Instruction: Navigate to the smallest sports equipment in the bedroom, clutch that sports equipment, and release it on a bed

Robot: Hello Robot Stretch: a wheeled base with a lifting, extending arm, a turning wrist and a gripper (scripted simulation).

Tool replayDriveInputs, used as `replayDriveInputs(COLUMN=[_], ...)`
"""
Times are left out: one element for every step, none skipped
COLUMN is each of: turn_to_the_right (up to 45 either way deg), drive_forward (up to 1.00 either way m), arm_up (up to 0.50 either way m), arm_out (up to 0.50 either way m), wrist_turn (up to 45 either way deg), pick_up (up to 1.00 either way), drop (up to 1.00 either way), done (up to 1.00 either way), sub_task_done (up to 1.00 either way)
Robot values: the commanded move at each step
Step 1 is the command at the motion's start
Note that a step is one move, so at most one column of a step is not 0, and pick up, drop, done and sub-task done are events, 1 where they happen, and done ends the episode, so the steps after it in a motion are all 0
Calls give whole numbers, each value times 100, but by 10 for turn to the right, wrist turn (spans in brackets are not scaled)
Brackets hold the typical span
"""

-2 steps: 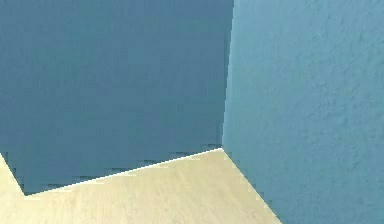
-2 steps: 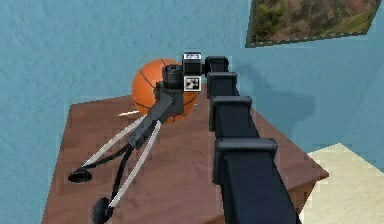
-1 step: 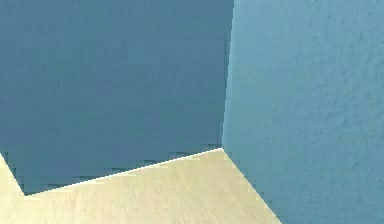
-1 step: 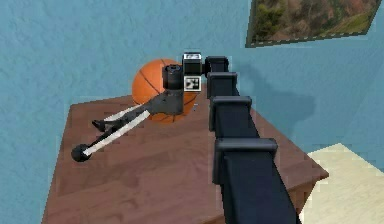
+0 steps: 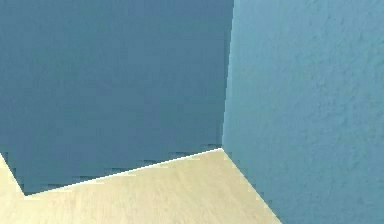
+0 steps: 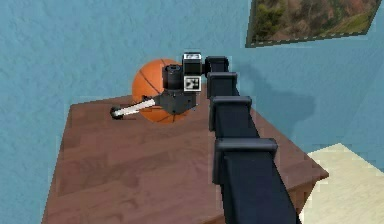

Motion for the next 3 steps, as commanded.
replayDriveInputs(turn_to_the_right=[0,0,0], drive_forward=[0,0,0], arm_up=[0,0,0], arm_out=[0,0,0], wrist_turn=[270,0,-450], pick_up=[0,100,0], drop=[0,0,0], done=[0,0,0], sub_task_done=[0,0,0])
